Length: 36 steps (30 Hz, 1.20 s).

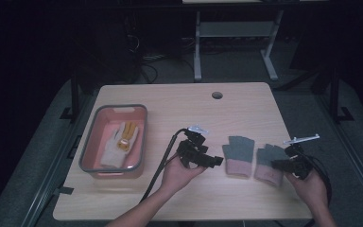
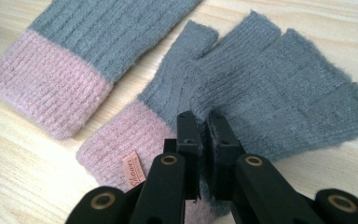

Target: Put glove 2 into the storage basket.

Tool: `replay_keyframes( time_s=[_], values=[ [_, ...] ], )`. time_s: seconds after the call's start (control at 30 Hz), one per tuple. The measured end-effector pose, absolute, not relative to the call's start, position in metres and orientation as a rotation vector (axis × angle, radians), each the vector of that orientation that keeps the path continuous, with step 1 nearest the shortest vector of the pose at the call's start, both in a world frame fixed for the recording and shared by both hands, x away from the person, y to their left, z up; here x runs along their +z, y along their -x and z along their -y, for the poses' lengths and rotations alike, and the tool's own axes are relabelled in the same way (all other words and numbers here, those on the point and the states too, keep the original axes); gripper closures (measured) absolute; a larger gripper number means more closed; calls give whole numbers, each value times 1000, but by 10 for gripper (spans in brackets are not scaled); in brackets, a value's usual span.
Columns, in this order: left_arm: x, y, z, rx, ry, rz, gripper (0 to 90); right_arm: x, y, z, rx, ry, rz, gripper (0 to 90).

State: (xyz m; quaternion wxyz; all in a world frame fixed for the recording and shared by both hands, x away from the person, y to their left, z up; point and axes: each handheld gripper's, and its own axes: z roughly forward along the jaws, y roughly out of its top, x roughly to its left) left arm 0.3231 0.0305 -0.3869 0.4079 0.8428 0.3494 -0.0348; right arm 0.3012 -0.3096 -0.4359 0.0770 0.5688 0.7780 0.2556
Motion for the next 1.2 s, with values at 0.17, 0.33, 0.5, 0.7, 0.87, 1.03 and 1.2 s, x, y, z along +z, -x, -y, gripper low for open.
replay_keyframes(
  time_s=[0.17,0.33,0.5,0.7,0.87,1.03,1.2],
  values=[
    [-386,-324,-32,-86,-2117,-882,252,-428,-300,308,778,-1679,-2333,858],
    [-388,-325,-32,-79,-2108,-893,251,-418,-299,309,784,-1652,-2328,858],
    [-389,-327,-31,-86,-2101,-901,251,-410,-300,307,797,-1625,-2330,857],
    [-391,-330,-29,-104,-2108,-904,258,-406,-303,298,805,-1601,-2347,857],
    [-393,-331,-29,-110,-2107,-906,257,-403,-307,289,816,-1582,-2370,857],
    [-394,-333,-28,-118,-2101,-911,257,-399,-312,279,830,-1568,-2385,857],
    [-394,-333,-27,-120,-2097,-910,257,-395,-319,266,839,-1537,-2409,857]
  ],
)
